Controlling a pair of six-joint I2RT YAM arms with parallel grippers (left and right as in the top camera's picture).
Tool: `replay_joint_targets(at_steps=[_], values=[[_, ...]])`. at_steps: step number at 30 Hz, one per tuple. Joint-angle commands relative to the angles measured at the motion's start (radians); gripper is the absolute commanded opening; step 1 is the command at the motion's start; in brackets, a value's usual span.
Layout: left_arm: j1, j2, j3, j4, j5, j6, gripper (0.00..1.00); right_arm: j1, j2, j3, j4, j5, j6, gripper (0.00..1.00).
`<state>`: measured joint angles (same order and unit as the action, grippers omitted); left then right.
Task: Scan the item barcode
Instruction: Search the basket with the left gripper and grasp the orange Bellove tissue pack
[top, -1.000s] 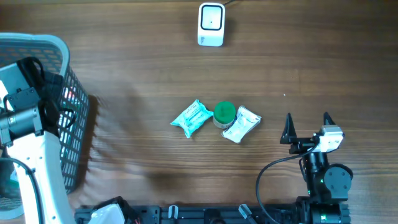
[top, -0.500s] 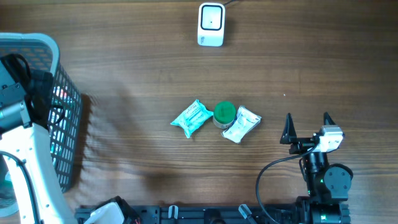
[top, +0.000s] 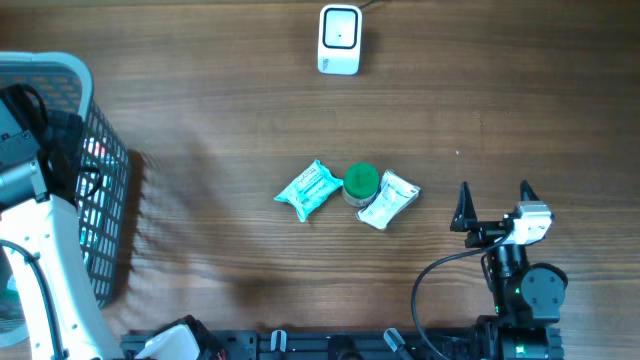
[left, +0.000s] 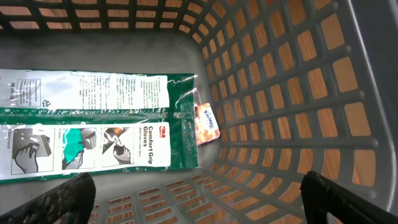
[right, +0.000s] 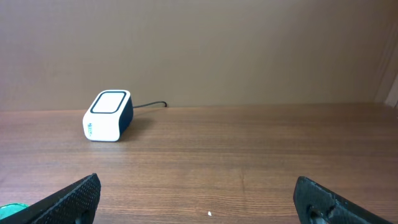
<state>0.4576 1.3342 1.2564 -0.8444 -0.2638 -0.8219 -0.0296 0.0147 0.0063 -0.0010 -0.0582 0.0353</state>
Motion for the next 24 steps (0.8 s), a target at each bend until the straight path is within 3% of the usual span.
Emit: replay_joint_targets(at_steps=[1,12,13,15,19,24], values=[[0.025,0.192,-0.144,-0.047,0.013,-0.002,1.00,0.000,-0.007,-0.001,0.003,0.006,-0.009,1.00],[0.037,0.192,-0.144,-0.013,0.013,-0.028,1.00,0.000,-0.007,-0.001,0.003,0.006,-0.009,1.00],[0.072,0.192,-0.143,-0.024,0.053,-0.099,1.00,0.000,-0.007,-0.001,0.003,0.006,-0.009,0.99],[0.128,0.192,-0.143,-0.018,0.150,-0.103,1.00,0.000,-0.007,-0.001,0.003,0.006,-0.009,1.00],[0.160,0.091,-0.082,-0.027,0.203,0.018,1.00,0.000,-0.007,-0.001,0.003,0.006,-0.009,1.00],[0.181,-0.076,0.068,-0.025,0.218,0.029,1.00,0.000,-0.007,-0.001,0.003,0.006,-0.009,1.00]])
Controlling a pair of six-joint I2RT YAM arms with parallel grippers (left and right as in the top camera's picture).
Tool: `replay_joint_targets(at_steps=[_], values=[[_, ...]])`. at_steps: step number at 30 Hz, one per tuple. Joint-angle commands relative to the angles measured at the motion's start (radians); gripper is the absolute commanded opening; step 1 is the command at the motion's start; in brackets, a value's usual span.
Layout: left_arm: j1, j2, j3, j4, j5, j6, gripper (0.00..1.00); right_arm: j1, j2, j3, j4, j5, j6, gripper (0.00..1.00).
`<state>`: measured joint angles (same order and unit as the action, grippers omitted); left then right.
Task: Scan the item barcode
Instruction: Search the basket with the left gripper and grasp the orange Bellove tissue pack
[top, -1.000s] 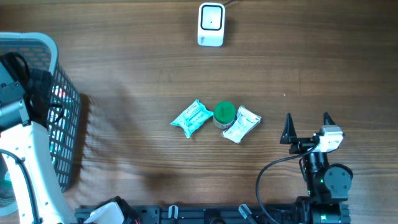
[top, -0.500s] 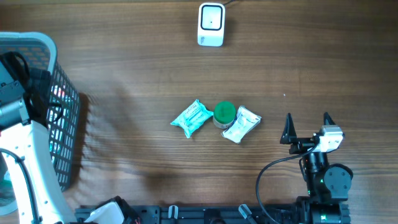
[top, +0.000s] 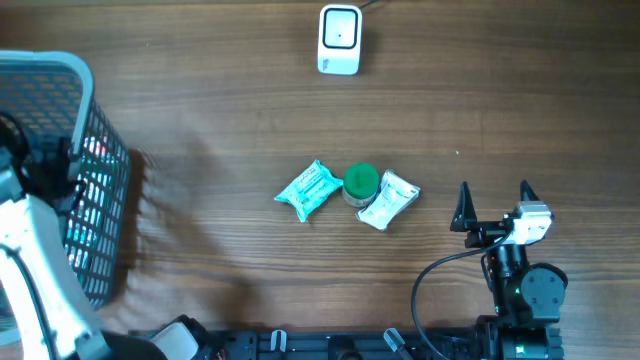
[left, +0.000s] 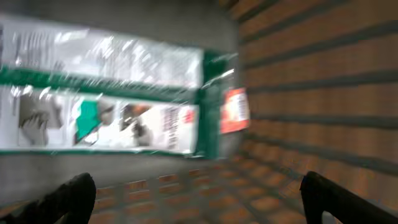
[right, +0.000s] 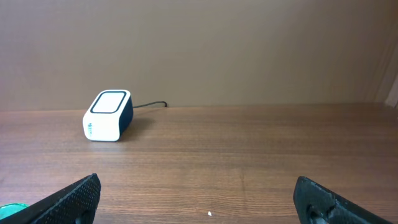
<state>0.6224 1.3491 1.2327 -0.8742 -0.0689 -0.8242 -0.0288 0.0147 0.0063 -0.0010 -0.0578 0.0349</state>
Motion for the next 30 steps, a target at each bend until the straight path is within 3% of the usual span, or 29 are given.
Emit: replay_joint_targets(at_steps=[1,6,9,15,19,26,30], values=[[0.026,-0.097,0.120,-0.011,0.028,0.032,1.00,0.000,-0.007,-0.001,0.003,0.006,-0.009,1.00],[0.055,-0.097,0.283,-0.080,0.027,0.061,1.00,0.000,-0.007,-0.001,0.003,0.006,-0.009,1.00],[0.172,-0.069,0.296,-0.108,0.029,0.053,1.00,0.000,-0.007,-0.001,0.003,0.006,-0.009,1.00],[0.307,0.246,0.293,-0.212,0.167,0.042,1.00,0.000,-0.007,-0.001,0.003,0.006,-0.009,1.00],[0.307,0.457,0.252,-0.272,0.165,-0.255,1.00,0.000,-0.007,-0.001,0.003,0.006,-0.008,1.00],[0.304,0.478,0.182,-0.299,0.041,-0.779,1.00,0.000,-0.007,-0.001,0.003,0.006,-0.008,1.00],[0.269,0.479,0.097,-0.151,-0.032,-0.834,1.00,0.000,-0.007,-0.001,0.003,0.006,-0.009,1.00]])
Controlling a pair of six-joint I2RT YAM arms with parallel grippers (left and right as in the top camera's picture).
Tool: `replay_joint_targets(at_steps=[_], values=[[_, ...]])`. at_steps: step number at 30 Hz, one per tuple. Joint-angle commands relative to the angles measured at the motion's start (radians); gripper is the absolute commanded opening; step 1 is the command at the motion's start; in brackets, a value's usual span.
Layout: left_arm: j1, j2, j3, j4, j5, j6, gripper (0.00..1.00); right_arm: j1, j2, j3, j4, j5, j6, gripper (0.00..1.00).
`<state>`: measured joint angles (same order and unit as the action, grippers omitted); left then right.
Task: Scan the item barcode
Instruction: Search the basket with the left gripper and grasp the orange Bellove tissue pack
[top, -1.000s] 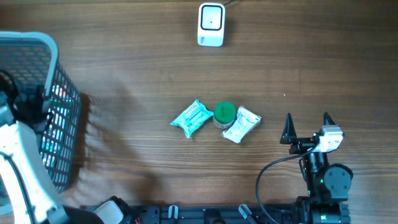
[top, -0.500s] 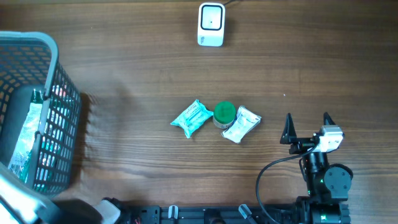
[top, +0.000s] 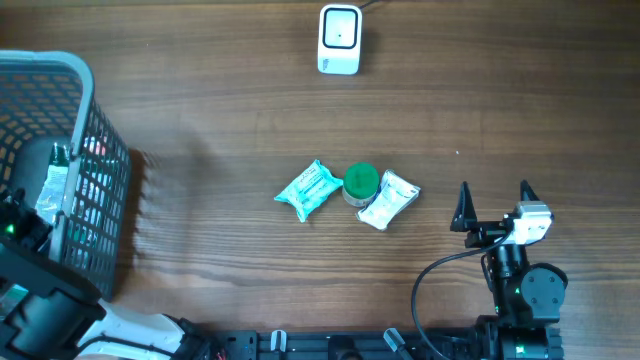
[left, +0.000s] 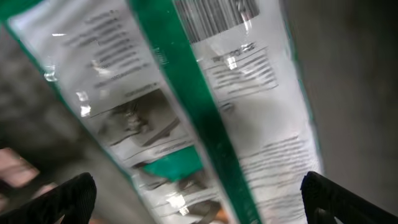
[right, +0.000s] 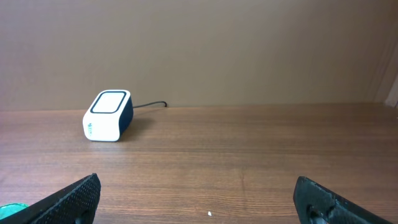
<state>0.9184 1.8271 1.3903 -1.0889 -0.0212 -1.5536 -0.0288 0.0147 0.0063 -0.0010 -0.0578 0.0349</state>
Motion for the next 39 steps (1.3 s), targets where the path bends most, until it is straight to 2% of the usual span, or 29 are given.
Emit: replay_joint_targets(at_steps=[1,5,6,7,8,9,10,12,16,17,19,20,21,26,28,33,37,39], values=[[-0.037,0.002,-0.079,0.096,-0.085,-0.104,1.00,0.000,-0.007,-0.001,0.003,0.006,-0.009,1.00],[-0.086,0.002,-0.188,0.253,-0.108,-0.101,1.00,0.000,-0.007,-0.001,0.003,0.006,-0.009,1.00],[-0.099,0.002,-0.225,0.286,-0.123,-0.100,0.98,0.000,-0.007,-0.001,0.003,0.006,-0.008,1.00],[-0.112,0.002,-0.265,0.323,-0.131,-0.100,0.91,0.000,-0.007,-0.001,0.003,0.006,-0.009,1.00],[-0.118,0.002,-0.299,0.352,-0.133,-0.100,0.78,0.000,-0.007,-0.001,0.003,0.006,-0.009,1.00],[-0.123,0.002,-0.359,0.396,-0.133,-0.100,0.23,0.000,-0.007,-0.001,0.003,0.006,-0.009,1.00],[-0.123,0.002,-0.395,0.415,-0.130,-0.100,0.04,0.000,-0.007,-0.001,0.003,0.006,-0.009,1.00],[-0.123,0.002,-0.418,0.420,-0.146,-0.084,0.04,0.000,-0.007,-0.001,0.003,0.006,-0.009,1.00],[-0.111,-0.040,-0.371,0.481,-0.131,0.087,0.04,0.000,-0.007,-0.001,0.003,0.006,-0.009,1.00],[-0.111,-0.057,-0.351,0.480,-0.104,0.116,0.11,0.000,-0.007,-0.001,0.003,0.006,-0.009,1.00],[-0.111,-0.104,-0.298,0.475,-0.042,0.167,0.48,0.000,-0.007,-0.001,0.003,0.006,-0.009,1.00],[-0.112,-0.127,-0.274,0.465,-0.019,0.185,0.60,0.000,-0.007,-0.001,0.003,0.006,-0.008,1.00],[-0.112,-0.148,-0.258,0.461,0.001,0.207,1.00,0.000,-0.007,-0.001,0.003,0.006,-0.009,1.00],[-0.112,-0.175,-0.240,0.485,0.019,0.206,1.00,0.000,-0.007,-0.001,0.003,0.006,-0.009,1.00],[-0.112,-0.134,-0.240,0.546,0.021,0.157,1.00,0.000,-0.007,-0.001,0.003,0.006,-0.008,1.00],[-0.172,0.005,-0.240,0.666,0.020,0.152,1.00,0.000,-0.007,-0.001,0.003,0.006,-0.009,1.00],[-0.187,0.161,-0.240,0.649,0.036,-0.023,1.00,0.000,-0.007,-0.001,0.003,0.006,-0.009,1.00],[-0.185,0.272,-0.240,0.628,0.099,-0.033,1.00,0.000,-0.007,-0.001,0.003,0.006,-0.009,1.00]])
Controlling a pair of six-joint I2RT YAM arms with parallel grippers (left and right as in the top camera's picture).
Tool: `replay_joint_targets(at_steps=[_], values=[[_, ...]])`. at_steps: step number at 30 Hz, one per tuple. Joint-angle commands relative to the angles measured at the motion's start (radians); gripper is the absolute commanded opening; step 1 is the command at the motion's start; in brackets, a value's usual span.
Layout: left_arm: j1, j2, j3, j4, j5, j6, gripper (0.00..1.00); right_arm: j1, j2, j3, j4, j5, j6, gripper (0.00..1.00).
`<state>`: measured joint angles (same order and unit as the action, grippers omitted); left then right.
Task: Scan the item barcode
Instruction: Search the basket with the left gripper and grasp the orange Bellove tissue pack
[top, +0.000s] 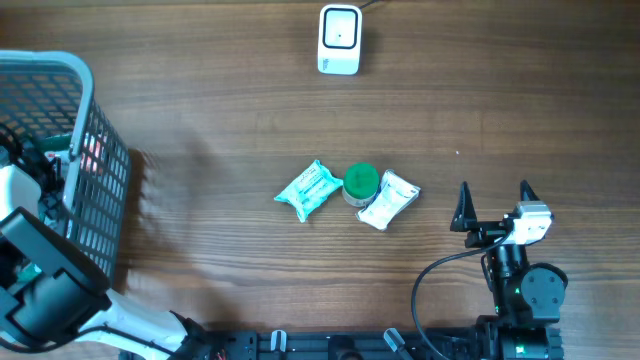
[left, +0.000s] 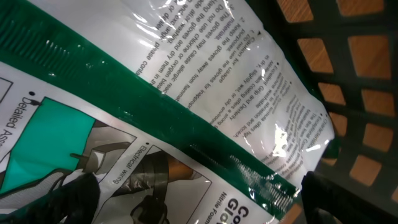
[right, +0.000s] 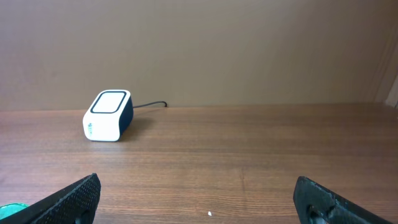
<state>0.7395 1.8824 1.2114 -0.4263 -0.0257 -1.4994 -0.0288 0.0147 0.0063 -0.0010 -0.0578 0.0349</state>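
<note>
A green and white glove pack (left: 155, 106) fills the left wrist view, lying tilted in the grey mesh basket (top: 100, 170). My left gripper (left: 199, 208) is open close over it, with one fingertip at each lower corner of the view and the pack spanning the gap between them. The white barcode scanner (top: 339, 40) stands at the far middle of the table and also shows as scanner (right: 107, 116). My right gripper (top: 493, 205) rests open at the front right, holding nothing.
A teal packet (top: 309, 189), a green-lidded jar (top: 361, 182) and a white packet (top: 388, 199) lie together mid-table. The basket's walls (left: 348, 68) close in around the left gripper. The scanner's cable runs off the far edge.
My left gripper has moved nearer the glove pack and turned; the pack now crosses the view at a different angle with the basket wall at right. The right arm has not moved.
My left gripper was open inside the basket, looking at the glove pack lying flat. It then shifted with the view blurred, then hung close over the pack's barcode side, and now sits closer still over its printed face. The right gripper stayed open and still.
</note>
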Motion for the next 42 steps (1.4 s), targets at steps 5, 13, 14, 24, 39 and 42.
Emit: replay_joint_targets(at_steps=[5,13,14,24,39,42], values=[[-0.006,0.299,-0.061,-0.095,0.123,-0.016,0.04,0.000,-0.007,-0.001,0.003,0.006,-0.008,1.00],[-0.006,0.063,-0.059,-0.094,0.227,0.211,0.04,0.000,-0.007,-0.001,0.003,0.006,-0.008,1.00],[-0.006,0.006,-0.059,-0.094,0.227,0.230,0.04,0.000,-0.007,-0.001,0.003,0.006,-0.009,1.00],[-0.027,-0.264,-0.060,-0.200,0.125,0.527,1.00,0.000,-0.007,-0.001,0.003,0.006,-0.008,1.00],[-0.080,-0.051,-0.028,-0.069,0.217,0.550,1.00,0.000,-0.007,-0.001,0.003,0.006,-0.009,1.00],[-0.080,-0.077,0.016,-0.127,0.219,0.550,1.00,0.000,-0.007,-0.001,0.003,0.006,-0.008,1.00]])
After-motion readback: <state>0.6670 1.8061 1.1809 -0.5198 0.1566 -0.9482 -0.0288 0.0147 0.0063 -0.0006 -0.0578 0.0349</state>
